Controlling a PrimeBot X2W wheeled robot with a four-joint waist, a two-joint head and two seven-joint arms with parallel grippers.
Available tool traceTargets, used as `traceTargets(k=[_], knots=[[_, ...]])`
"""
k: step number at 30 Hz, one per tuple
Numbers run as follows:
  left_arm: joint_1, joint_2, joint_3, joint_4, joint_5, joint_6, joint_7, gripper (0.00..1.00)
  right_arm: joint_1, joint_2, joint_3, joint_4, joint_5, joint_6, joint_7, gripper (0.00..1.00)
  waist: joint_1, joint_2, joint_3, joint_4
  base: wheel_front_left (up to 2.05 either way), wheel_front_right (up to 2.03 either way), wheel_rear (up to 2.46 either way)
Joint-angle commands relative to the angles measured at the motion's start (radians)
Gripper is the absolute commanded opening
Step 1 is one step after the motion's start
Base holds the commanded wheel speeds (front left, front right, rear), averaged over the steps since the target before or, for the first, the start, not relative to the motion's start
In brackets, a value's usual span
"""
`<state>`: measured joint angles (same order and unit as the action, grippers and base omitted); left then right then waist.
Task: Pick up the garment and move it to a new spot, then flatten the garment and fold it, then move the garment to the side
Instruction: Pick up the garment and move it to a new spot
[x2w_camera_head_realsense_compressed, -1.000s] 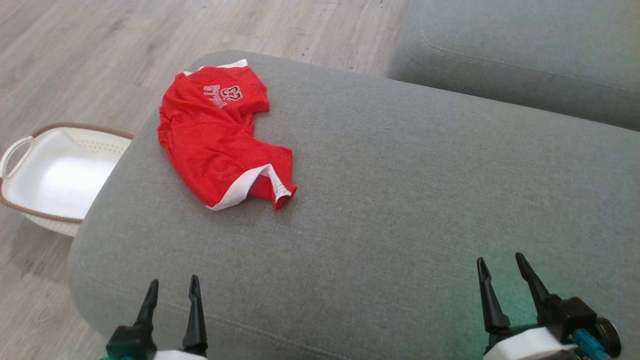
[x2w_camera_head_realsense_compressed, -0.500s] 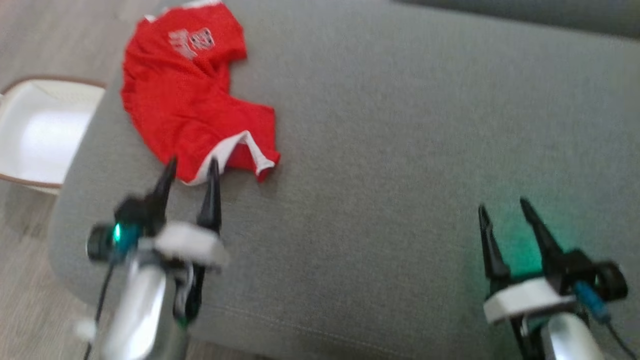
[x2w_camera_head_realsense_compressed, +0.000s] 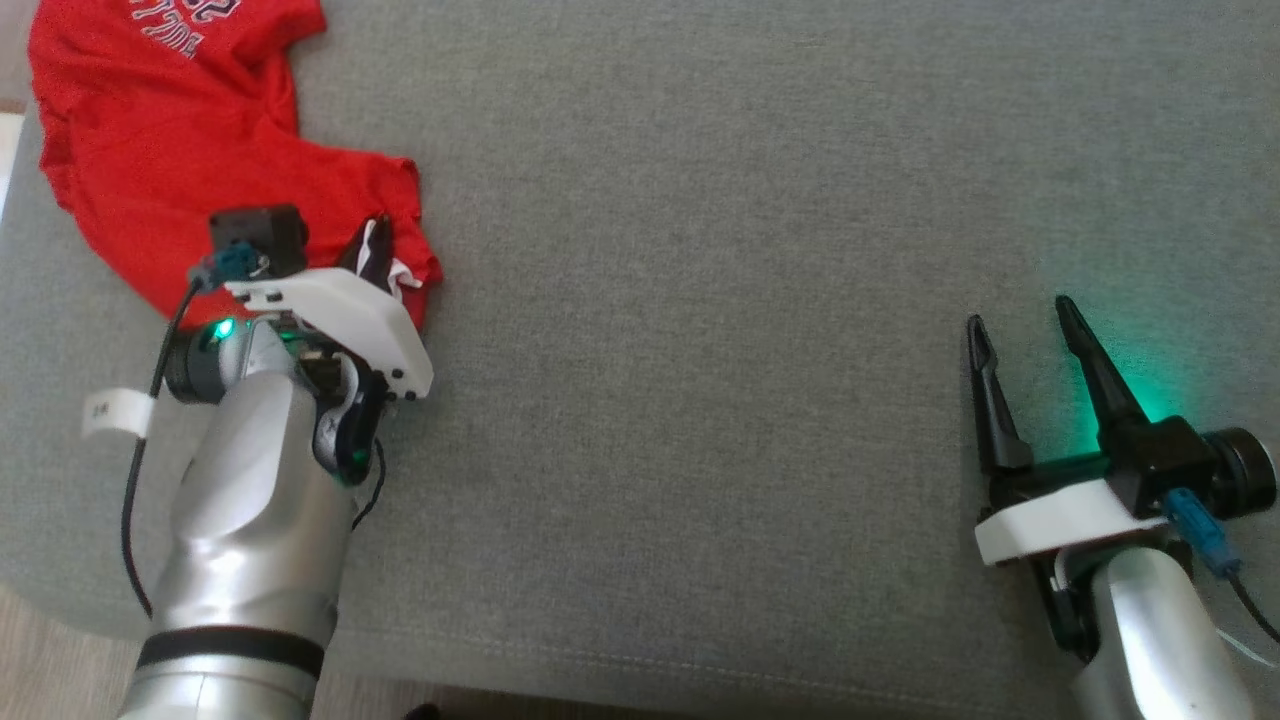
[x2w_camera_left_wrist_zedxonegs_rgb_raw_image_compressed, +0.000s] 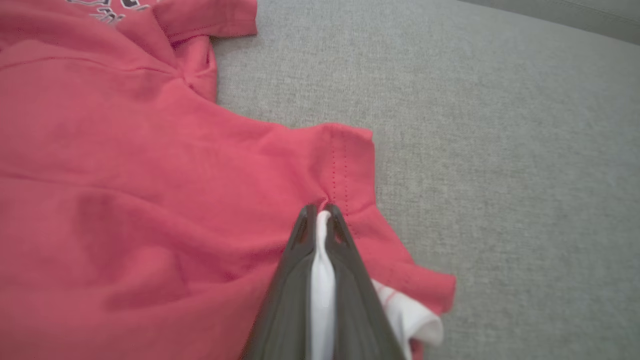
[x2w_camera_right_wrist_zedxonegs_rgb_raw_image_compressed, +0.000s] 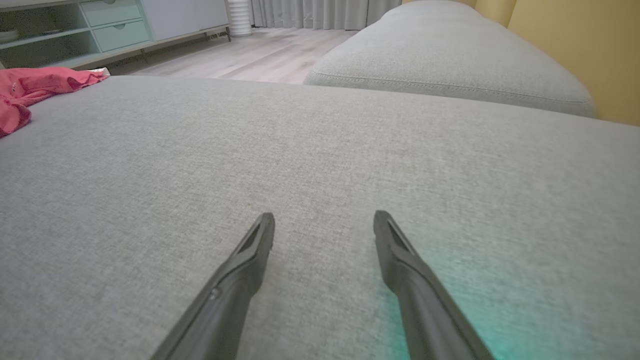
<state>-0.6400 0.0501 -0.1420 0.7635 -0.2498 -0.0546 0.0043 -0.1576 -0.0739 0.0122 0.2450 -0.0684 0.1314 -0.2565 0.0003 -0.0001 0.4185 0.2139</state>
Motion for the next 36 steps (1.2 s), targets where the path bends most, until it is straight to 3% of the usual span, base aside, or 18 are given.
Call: traceTargets(k=[1,7,10,18,23,27,31,36], knots=[[-0.006,0.036,0.032,-0.008,-0.005,-0.008,0.003,0.00,0.012,0.001,0.014,-0.009,0.011,-0.001,-0.005,1.00,-0.0003,0.0001,-0.025,-0.004,0.00,0.00,0.00],[0.006,0.040,0.021,-0.076,-0.022,-0.031,-0.004,0.00,0.038,0.012,0.009,0.005,0.024,-0.001,-0.005,1.00,-0.0003,0.0001,-0.100,0.003,0.00,0.00,0.00],[0.033,0.038,0.001,-0.179,-0.045,-0.049,0.028,0.00,0.056,0.018,0.016,0.011,0.034,-0.001,-0.005,1.00,-0.0003,0.0001,-0.148,0.006,0.00,0.00,0.00],[0.178,0.064,-0.102,-0.647,-0.158,-0.073,0.251,0.00,0.084,0.023,0.045,0.021,0.085,-0.001,-0.005,1.00,-0.0003,0.0001,-0.237,-0.029,0.00,0.00,0.00],[0.249,0.092,-0.194,-0.970,-0.285,-0.075,0.425,0.00,0.091,0.023,0.056,0.025,0.115,-0.001,-0.005,1.00,-0.0003,0.0001,-0.258,-0.086,0.00,0.00,0.00],[0.235,0.092,-0.249,-1.151,-0.370,-0.076,0.530,0.00,0.093,0.024,0.058,0.027,0.135,-0.001,-0.005,1.00,-0.0003,0.0001,-0.261,-0.142,0.00,0.00,0.00],[0.165,0.067,-0.272,-1.229,-0.443,-0.065,0.612,0.00,0.090,0.024,0.071,0.033,0.156,-0.001,-0.005,1.00,-0.0003,0.0001,-0.257,-0.211,0.00,0.00,0.00],[0.065,0.042,-0.287,-1.186,-0.472,-0.039,0.672,0.00,0.077,0.024,0.086,0.037,0.187,-0.001,-0.005,1.00,-0.0003,0.0001,-0.241,-0.301,0.00,0.00,0.00]])
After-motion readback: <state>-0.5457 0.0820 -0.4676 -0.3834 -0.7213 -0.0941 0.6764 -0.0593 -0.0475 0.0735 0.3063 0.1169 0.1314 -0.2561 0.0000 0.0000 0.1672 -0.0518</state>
